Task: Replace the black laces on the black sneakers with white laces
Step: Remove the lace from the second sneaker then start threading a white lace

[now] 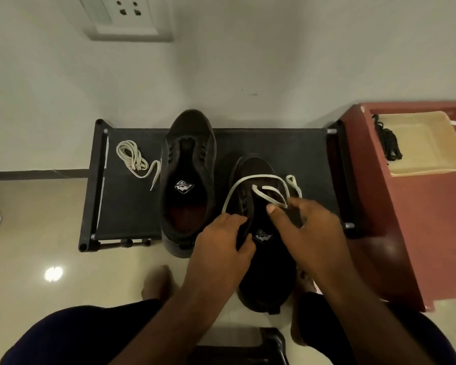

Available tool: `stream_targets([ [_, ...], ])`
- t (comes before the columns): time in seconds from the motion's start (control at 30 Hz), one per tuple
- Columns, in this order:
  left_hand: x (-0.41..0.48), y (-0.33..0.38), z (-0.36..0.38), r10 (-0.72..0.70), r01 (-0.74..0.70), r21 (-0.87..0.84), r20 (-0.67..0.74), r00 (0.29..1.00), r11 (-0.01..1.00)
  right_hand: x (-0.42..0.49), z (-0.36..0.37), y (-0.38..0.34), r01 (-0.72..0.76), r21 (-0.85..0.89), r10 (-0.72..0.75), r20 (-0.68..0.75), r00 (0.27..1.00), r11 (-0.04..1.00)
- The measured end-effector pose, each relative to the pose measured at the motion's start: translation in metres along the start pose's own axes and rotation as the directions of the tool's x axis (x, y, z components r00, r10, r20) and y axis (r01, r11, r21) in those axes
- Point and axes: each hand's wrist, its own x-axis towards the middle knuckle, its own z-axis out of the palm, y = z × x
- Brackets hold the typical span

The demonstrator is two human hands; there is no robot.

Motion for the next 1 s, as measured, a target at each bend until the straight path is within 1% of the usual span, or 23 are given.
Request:
stream_targets([
  [0.03,0.001,0.001,-0.002,-0.008,0.008,-0.009,0.015,1.0,1.0,0.007,-0.002,-0.007,0.008,-0.01,-0.008,-0.041,0.999,1.0],
  [0.07,0.002,0.002,-0.003,-0.021,0.021,-0.013,0.032,0.999,1.0,0.017,-0.002,-0.01,0.014,-0.039,-0.016,-0.051,0.999,0.999],
  [0.1,0.003,0.003,-0.004,-0.033,0.034,-0.014,0.049,0.998,0.999,0.026,-0.002,-0.012,0.019,-0.078,-0.022,-0.037,0.999,0.997],
  [0.17,0.005,0.006,-0.007,-0.052,0.054,-0.025,0.076,0.996,0.998,0.041,-0.002,-0.01,0.014,-0.139,-0.007,0.045,0.999,0.99],
  [0.27,0.011,0.009,-0.004,-0.028,0.028,0.007,0.048,0.998,1.0,0.055,0.001,-0.006,0.006,-0.121,0.009,0.119,0.993,0.993],
  [0.37,0.011,0.012,0.003,-0.031,0.031,0.059,-0.002,1.0,0.998,0.057,0.0,-0.009,0.071,-0.063,-0.06,0.165,0.984,0.995],
  [0.47,0.005,0.02,0.005,-0.037,0.037,0.067,0.006,0.999,0.997,0.043,-0.005,-0.004,0.116,-0.02,-0.108,0.243,0.964,0.993],
  [0.57,0.006,0.026,0.001,-0.067,0.059,0.113,0.068,0.995,0.992,0.033,-0.005,0.005,0.165,-0.006,-0.159,0.225,0.961,0.986],
  [0.63,0.013,0.03,-0.003,-0.089,0.083,0.116,0.042,0.995,0.99,0.029,-0.003,0.01,0.164,0.001,-0.161,0.208,0.965,0.986],
  [0.7,0.024,0.032,-0.005,-0.048,0.047,0.146,0.004,0.999,0.988,0.024,-0.002,0.014,0.188,-0.003,-0.184,0.208,0.961,0.982],
  [0.73,0.031,0.032,-0.005,-0.023,0.02,0.171,0.019,1.0,0.985,0.022,-0.002,0.014,0.202,0.006,-0.198,0.213,0.957,0.979],
  [0.8,0.042,0.035,0.0,0.012,-0.032,0.214,0.094,0.995,0.976,0.018,-0.004,0.017,0.207,0.059,-0.215,0.203,0.955,0.976],
  [0.87,0.048,0.037,0.005,0.023,-0.059,0.271,0.132,0.991,0.961,0.018,-0.006,0.017,0.204,0.093,-0.218,0.182,0.959,0.974],
  [0.93,0.054,0.033,0.007,0.022,-0.052,0.311,0.099,0.995,0.949,0.022,-0.008,0.015,0.187,0.107,-0.204,0.177,0.963,0.976],
  [0.97,0.056,0.033,0.005,0.014,-0.032,0.291,0.065,0.998,0.956,0.025,-0.009,0.013,0.176,0.117,-0.195,0.177,0.965,0.977],
  [1.0,0.059,0.032,0.001,-0.008,0.002,0.224,0.024,1.0,0.975,0.029,-0.01,0.011,0.154,0.119,-0.174,0.183,0.968,0.981],
])
